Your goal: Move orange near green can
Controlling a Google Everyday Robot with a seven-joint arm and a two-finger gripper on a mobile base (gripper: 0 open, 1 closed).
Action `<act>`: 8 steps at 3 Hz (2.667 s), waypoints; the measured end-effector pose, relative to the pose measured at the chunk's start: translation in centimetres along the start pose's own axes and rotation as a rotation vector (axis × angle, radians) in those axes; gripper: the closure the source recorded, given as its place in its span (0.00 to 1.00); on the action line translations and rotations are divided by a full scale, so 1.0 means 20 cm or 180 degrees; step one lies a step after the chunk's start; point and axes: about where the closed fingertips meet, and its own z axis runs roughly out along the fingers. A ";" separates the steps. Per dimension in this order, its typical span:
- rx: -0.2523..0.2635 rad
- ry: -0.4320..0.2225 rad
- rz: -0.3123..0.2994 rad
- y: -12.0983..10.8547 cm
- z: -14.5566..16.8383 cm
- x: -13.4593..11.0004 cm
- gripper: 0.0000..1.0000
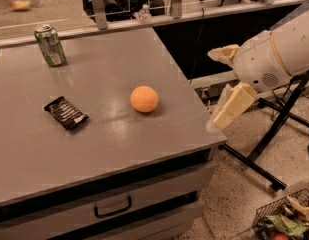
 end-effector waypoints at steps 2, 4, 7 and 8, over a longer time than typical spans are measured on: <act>0.0010 -0.0255 0.0038 -0.05 0.11 -0.02 0.00; -0.0081 -0.0835 0.0130 -0.14 0.40 -0.09 0.00; -0.0274 -0.1044 0.0172 -0.17 0.68 -0.17 0.00; -0.0386 -0.1082 0.0159 -0.16 0.74 -0.21 0.13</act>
Offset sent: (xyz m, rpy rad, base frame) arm 0.0510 0.0418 -0.0343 0.2610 -0.0295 0.0196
